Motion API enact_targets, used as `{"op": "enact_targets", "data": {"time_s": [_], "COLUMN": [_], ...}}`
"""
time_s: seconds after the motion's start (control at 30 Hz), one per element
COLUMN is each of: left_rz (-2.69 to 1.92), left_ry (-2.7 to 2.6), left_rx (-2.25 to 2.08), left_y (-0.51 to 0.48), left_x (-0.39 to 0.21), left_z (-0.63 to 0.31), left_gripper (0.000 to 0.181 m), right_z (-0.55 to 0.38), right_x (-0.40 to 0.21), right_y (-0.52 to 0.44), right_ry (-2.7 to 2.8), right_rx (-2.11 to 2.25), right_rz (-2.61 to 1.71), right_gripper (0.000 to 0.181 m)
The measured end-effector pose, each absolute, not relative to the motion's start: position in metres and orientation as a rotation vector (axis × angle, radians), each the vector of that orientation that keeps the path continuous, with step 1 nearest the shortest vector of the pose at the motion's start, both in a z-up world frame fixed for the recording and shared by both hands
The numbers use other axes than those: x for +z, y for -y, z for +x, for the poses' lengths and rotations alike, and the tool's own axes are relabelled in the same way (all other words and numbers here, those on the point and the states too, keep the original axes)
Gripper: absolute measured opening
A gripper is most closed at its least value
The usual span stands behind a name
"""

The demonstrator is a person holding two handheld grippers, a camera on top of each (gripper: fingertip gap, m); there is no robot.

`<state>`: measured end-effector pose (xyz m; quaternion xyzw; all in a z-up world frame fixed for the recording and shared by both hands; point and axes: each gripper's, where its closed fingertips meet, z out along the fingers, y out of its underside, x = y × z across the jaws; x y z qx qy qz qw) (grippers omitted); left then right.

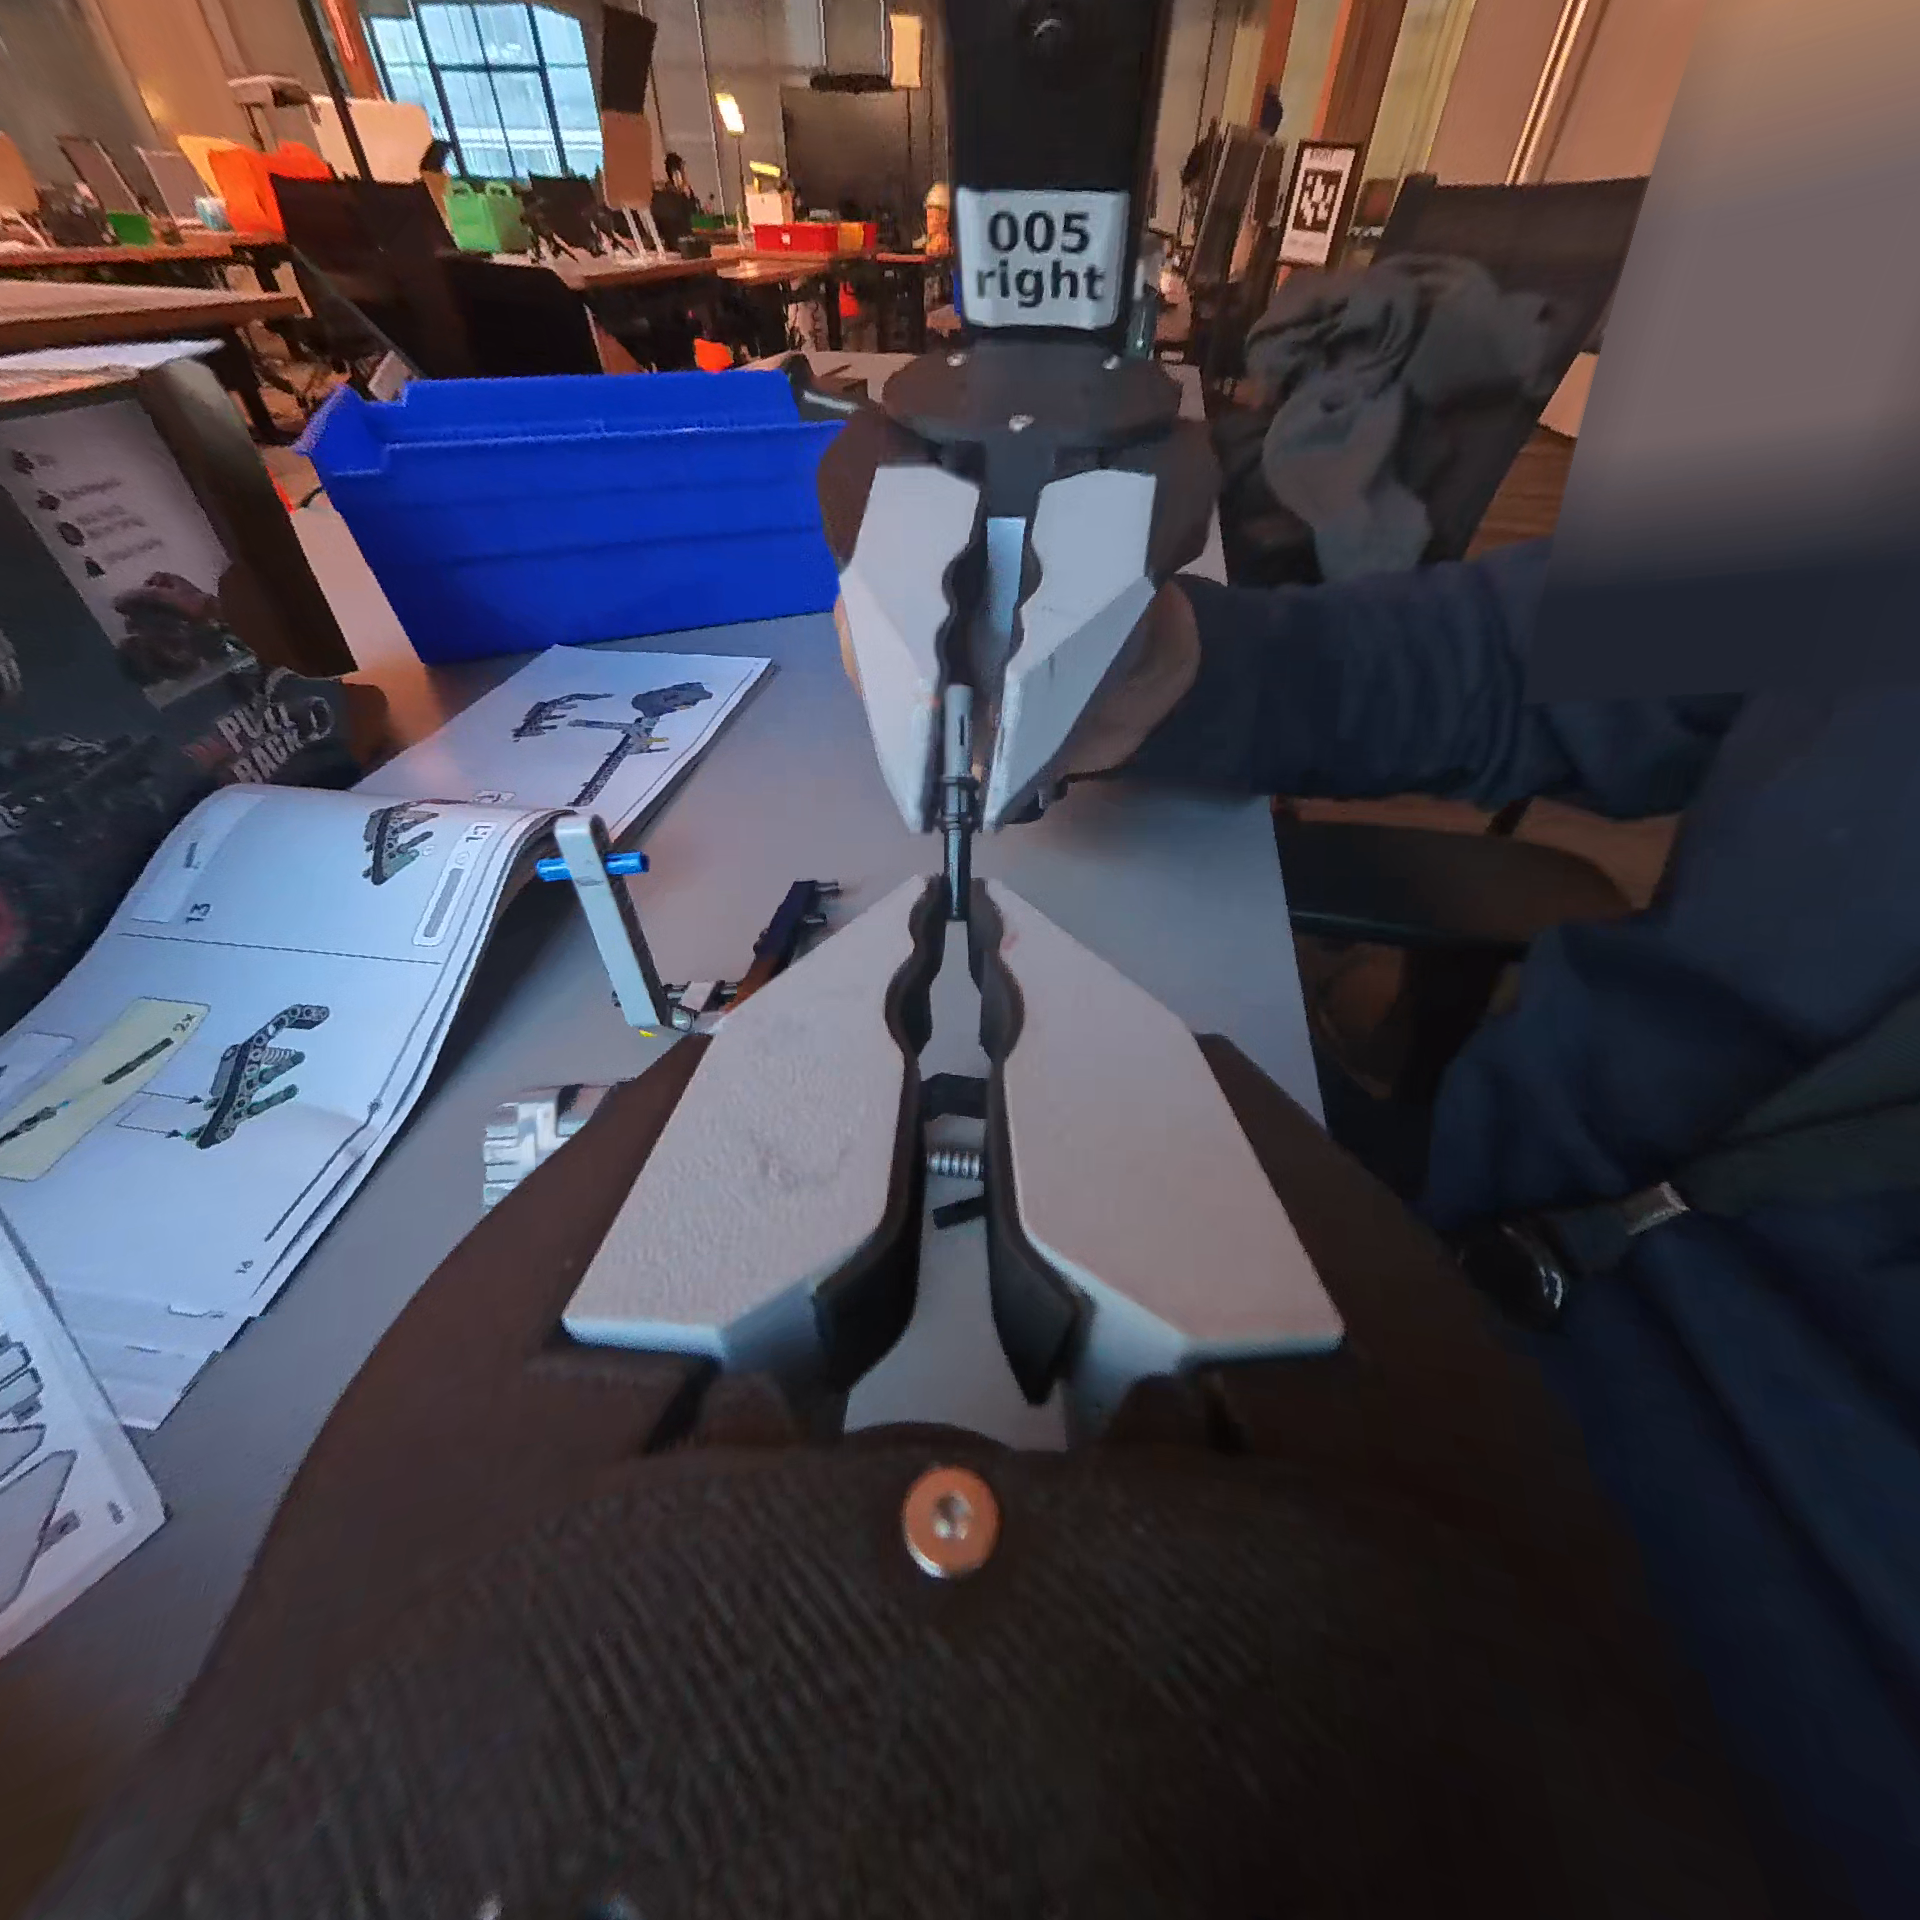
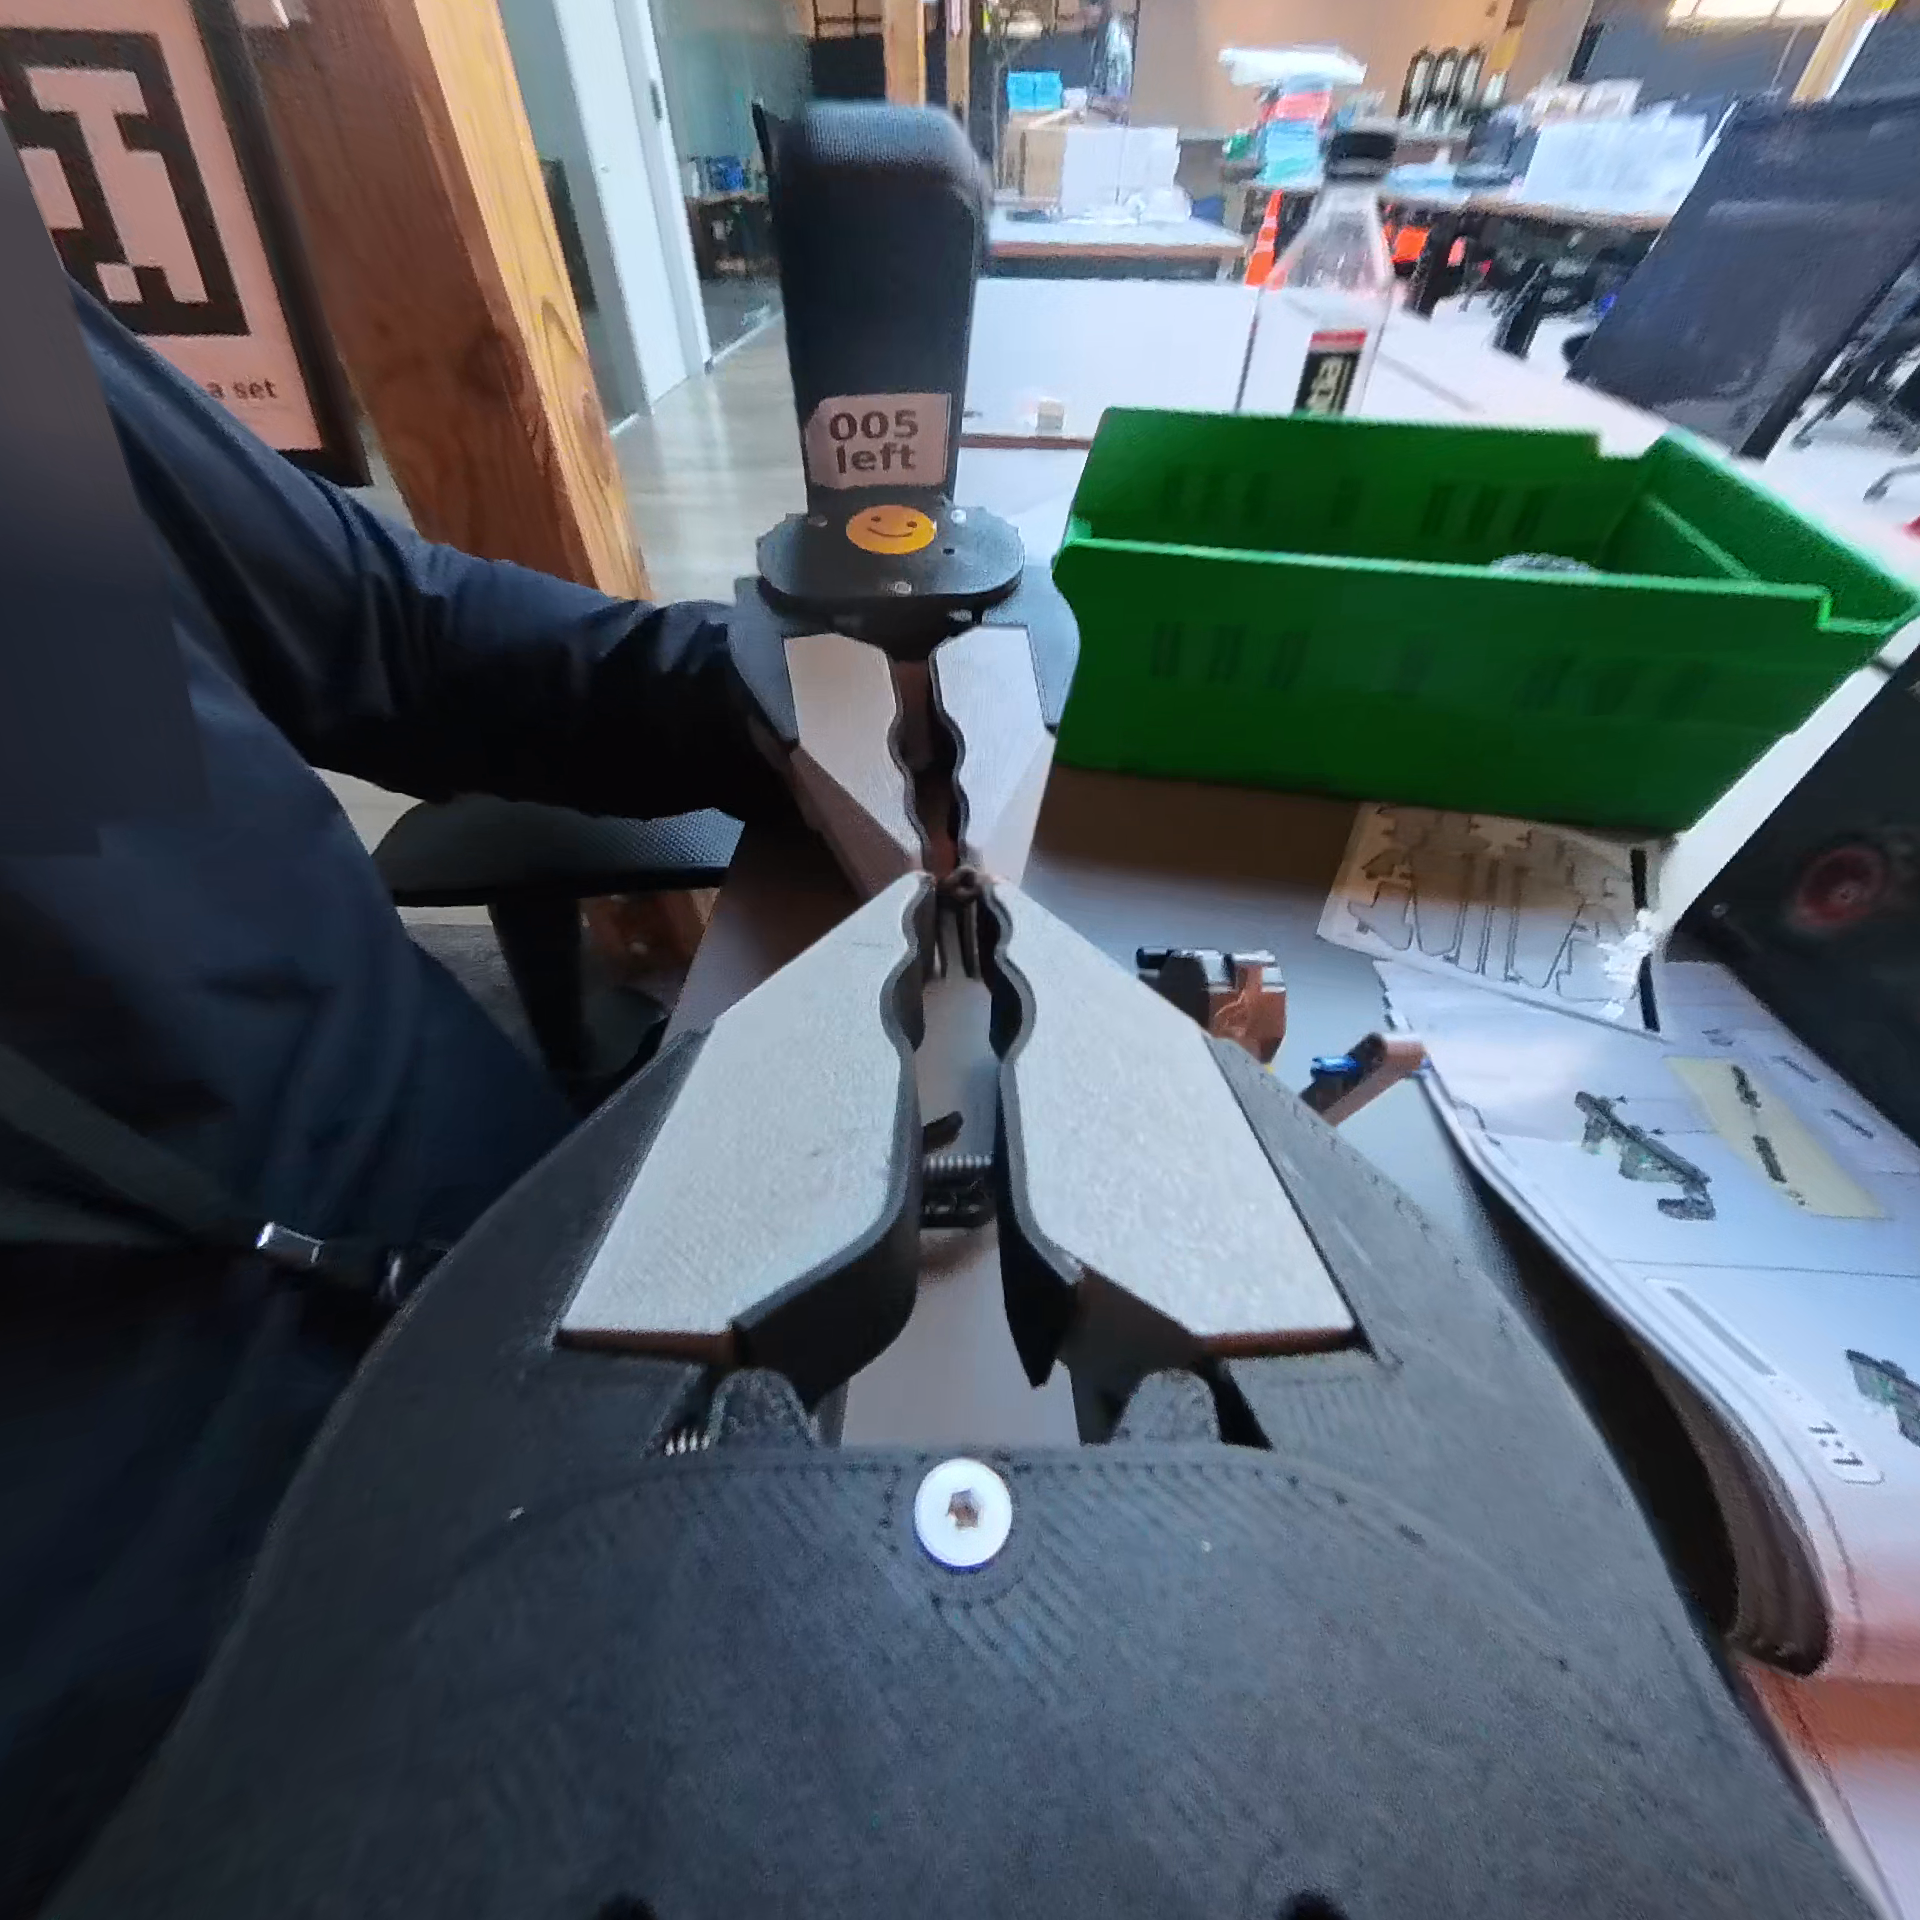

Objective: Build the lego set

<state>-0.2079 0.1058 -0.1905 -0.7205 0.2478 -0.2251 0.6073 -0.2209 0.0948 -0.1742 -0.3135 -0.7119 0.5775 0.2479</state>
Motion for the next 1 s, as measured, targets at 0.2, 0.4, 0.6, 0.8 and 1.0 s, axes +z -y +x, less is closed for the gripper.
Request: {"op": "enact_targets", "data": {"time_s": [0.2, 0.4, 0.6, 0.8, 1.0], "left_rz": [-1.662, -1.679, -1.72, -1.991, -2.157], "left_ry": [-0.545, -0.546, -0.536, -0.572, -0.628], "left_rx": [-0.556, -0.576, -0.549, -0.368, -0.292], "left_y": [-0.107, -0.108, -0.111, -0.097, -0.095], "left_x": [-0.188, -0.191, -0.195, -0.231, -0.263], "left_z": [-0.211, -0.21, -0.211, -0.246, -0.253], "left_gripper": [0.001, 0.001, 0.001, 0.016, 0.019], "right_z": [-0.223, -0.228, -0.228, -0.237, -0.248], "right_x": [-0.176, -0.174, -0.178, -0.205, -0.238], "right_y": [-0.096, -0.095, -0.096, -0.103, -0.1], "right_ry": [1.941, 1.914, 1.944, 2.029, 2.153], "right_rx": [1.565, 1.599, 1.569, 1.453, 1.335], "right_rz": [-0.839, -0.876, -0.892, -1.027, -1.134], "right_gripper": [0.0, 0.008, 0.004, 0.004, 0.004]}}
